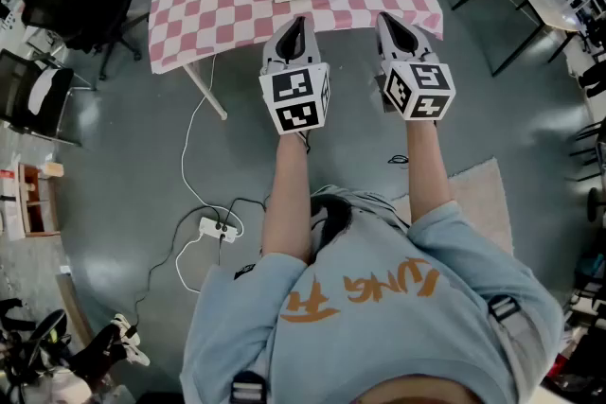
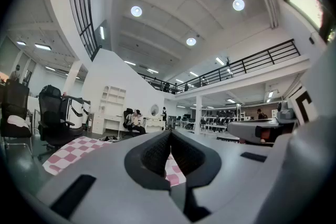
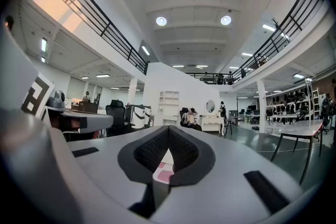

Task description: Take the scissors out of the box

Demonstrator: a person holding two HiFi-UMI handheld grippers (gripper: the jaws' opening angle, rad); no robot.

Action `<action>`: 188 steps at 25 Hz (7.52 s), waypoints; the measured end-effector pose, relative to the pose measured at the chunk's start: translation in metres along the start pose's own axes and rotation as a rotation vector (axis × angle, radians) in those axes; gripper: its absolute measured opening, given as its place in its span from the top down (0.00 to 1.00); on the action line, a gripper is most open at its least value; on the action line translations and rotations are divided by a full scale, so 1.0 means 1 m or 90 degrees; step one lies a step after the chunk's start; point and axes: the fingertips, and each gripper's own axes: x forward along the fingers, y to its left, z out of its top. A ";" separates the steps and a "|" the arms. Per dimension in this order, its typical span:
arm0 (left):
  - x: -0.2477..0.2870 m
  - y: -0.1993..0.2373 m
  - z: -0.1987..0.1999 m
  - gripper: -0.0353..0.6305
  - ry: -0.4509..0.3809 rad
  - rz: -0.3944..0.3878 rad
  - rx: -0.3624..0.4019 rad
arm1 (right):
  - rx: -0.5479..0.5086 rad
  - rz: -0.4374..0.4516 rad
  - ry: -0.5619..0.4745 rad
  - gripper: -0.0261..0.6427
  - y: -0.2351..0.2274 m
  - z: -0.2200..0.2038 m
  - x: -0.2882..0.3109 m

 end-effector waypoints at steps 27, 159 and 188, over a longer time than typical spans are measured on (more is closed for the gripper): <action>0.013 0.044 -0.001 0.92 -0.009 0.009 -0.023 | 0.006 -0.009 0.001 0.97 0.004 0.001 0.031; 0.545 0.260 -0.182 0.92 0.244 0.108 -0.147 | -0.191 0.350 0.628 0.91 -0.127 -0.299 0.581; 0.553 0.281 -0.188 0.92 0.247 0.074 -0.217 | -0.290 0.379 0.826 0.84 -0.126 -0.348 0.586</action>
